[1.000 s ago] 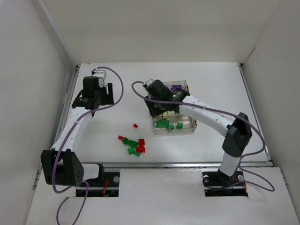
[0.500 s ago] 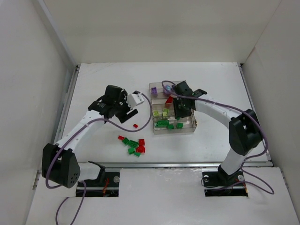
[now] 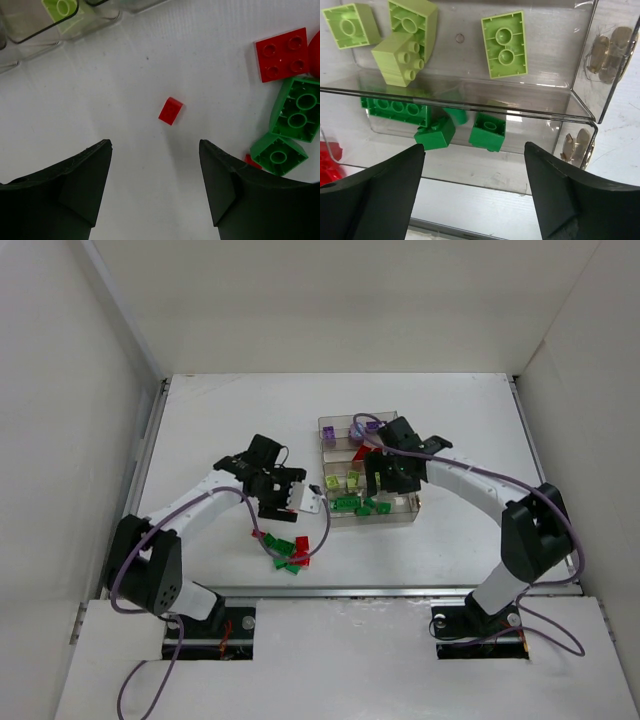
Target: Sort the legos into containers by color
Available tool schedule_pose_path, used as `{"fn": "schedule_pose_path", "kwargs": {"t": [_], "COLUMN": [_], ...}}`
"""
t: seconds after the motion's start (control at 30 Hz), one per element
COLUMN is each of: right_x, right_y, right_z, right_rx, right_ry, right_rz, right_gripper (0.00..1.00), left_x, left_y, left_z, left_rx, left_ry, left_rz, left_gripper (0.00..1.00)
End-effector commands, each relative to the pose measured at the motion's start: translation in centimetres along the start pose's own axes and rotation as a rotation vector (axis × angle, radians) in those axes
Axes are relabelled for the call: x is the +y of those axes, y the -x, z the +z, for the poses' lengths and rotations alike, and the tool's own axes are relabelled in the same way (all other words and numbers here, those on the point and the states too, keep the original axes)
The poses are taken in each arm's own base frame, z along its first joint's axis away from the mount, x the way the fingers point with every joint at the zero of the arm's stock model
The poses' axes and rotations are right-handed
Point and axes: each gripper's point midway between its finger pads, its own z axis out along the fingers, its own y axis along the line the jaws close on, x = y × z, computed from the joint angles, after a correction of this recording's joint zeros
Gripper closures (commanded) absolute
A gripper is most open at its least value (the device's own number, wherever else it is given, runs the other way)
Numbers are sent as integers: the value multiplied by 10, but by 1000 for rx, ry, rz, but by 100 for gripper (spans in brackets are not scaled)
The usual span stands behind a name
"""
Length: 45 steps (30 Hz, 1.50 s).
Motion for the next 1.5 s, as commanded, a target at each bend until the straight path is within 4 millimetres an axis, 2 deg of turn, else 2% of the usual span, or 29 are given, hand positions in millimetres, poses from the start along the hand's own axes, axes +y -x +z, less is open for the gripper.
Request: {"fn": "schedule_pose_path", "kwargs": {"t": [0.0,0.03,0.07,0.1,0.17,0.27,0.33,0.37,0.43,0.57,0.63,0.77,0.9,0.93,0.97,1.0,1.07,1.2,1.23,1.27,1.4,1.47], "right_x": [4,-2,-8,-11,-20,-39,-54,-58,-68,-79,-81,-71,-70,-71,-71,-71,-70,-66,-62,-62,-44,-40], "right_y": [20,23,28,36,46,52,54,52,49,33,30,27,17,15,8,7,0,-2,-7,-7,-11,-12], "right_z": [-21,-27,-34,-41,-58,-70,-70,-68,-64,-38,-25,-9,4,7,11,13,17,18,20,20,22,22], "right_rx": [-85,-101,-117,-142,-190,-214,-215,-208,-196,-139,-113,-96,-60,-58,-34,-36,-22,-29,-19,-19,-8,-6], "right_ry": [38,27,23,26,18,-47,-86,-94,-96,-111,-119,-57,-46,-46,-43,-43,-34,-11,-7,-7,20,25], "right_rz": [22,33,51,64,90,72,84,92,108,102,92,71,71,71,81,81,101,121,120,120,110,125], "right_gripper": [14,14,14,12,12,12,12,14,15,16,16,25,42,44,47,50,59,71,71,75,83,86], "left_x": [-8,-11,-3,-6,-7,-14,-16,-20,-15,-23,-25,-19,-19,-26,-23,-28,-30,-34,-32,-32,-32,-22], "left_y": [10,12,12,15,11,2,-5,-8,-12,-21,-23,-27,-35,-38,-37,-40,-41,-41,-41,-41,-36,-29], "left_z": [18,23,23,27,32,44,48,53,55,60,62,70,72,74,74,75,76,75,75,75,75,73], "left_rx": [-41,-43,-38,-40,-18,16,42,47,71,104,105,123,158,161,159,161,162,166,164,165,148,119], "left_ry": [-54,-72,-49,-64,-80,-116,-134,-155,-161,-215,-224,-199,-196,-210,-199,-211,-209,-206,-198,-196,-185,-161], "left_rz": [112,121,130,137,173,204,210,202,201,206,204,179,181,177,181,177,168,131,134,117,50,4], "left_gripper": [32,32,32,32,32,34,35,39,42,43,43,49,62,68,72,75,84,96,97,99,100,100]}}
